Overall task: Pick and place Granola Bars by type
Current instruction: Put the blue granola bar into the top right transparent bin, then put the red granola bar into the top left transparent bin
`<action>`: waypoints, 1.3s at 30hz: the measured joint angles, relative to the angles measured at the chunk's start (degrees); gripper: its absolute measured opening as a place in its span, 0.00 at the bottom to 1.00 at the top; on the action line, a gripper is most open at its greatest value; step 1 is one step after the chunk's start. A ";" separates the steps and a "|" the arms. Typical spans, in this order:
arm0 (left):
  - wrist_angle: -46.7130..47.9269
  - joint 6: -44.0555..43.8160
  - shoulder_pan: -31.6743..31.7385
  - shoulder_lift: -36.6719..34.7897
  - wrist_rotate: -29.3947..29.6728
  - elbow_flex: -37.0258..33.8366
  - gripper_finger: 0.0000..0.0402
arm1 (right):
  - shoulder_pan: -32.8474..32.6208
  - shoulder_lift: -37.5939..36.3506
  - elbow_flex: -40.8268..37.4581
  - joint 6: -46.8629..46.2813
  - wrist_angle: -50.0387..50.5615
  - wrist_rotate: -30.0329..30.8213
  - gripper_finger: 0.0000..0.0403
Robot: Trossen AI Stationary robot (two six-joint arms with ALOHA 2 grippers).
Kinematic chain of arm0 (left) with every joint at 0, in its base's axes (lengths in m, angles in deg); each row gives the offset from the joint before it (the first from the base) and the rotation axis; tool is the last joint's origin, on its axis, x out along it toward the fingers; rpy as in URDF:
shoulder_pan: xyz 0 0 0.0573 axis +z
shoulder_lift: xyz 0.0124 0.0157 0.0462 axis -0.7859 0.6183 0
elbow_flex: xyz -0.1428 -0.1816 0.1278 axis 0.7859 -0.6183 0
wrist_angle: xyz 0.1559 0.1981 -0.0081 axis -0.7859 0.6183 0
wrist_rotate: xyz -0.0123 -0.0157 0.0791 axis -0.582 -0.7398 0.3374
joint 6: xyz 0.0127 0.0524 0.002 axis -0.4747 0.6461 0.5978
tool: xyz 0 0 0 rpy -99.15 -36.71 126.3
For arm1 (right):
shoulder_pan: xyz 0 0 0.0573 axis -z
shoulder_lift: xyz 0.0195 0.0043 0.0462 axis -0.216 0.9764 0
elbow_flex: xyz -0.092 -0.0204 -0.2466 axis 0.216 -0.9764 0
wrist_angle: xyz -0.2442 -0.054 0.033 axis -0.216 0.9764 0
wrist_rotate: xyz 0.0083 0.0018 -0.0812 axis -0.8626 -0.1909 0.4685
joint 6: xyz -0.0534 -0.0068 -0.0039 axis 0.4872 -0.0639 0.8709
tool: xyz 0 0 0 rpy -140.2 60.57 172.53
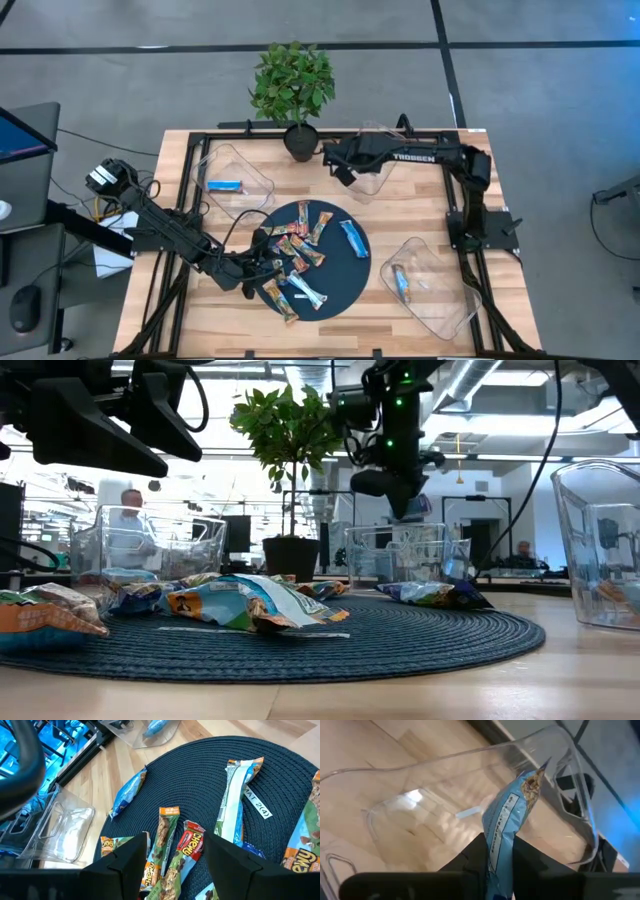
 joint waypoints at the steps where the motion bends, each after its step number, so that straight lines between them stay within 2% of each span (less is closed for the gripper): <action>1: 0.00 0.00 0.00 0.00 0.00 0.00 0.47 | 0.29 0.02 -0.03 0.08 0.01 -0.30 0.16; 13: 0.00 0.01 0.00 0.00 -0.02 0.00 0.47 | -1.03 0.02 -0.07 -0.17 0.57 1.21 0.49; 18: 0.00 0.00 0.00 0.00 0.04 0.00 0.47 | -5.48 -0.29 -0.08 -0.20 3.10 7.56 0.55; 20: 0.00 -0.02 0.00 0.00 0.04 0.00 0.47 | -7.76 -0.98 -0.10 -0.25 4.99 8.26 0.56; 23: 0.00 -1.17 0.00 0.00 -0.69 0.00 0.47 | -12.26 -2.33 -0.06 -0.71 5.53 8.74 0.55; 28: -0.22 -3.16 0.57 0.09 -6.25 -0.02 0.47 | -22.91 -4.28 -0.10 -2.95 7.22 11.08 0.54; 35: -0.11 -3.26 5.12 1.74 -11.96 -0.02 0.47 | -39.50 -4.59 -0.08 -7.90 6.58 13.94 0.52; 39: -0.93 -0.66 7.92 5.07 -12.54 0.02 0.47 | -48.44 -4.14 -0.08 -10.76 2.96 14.39 0.52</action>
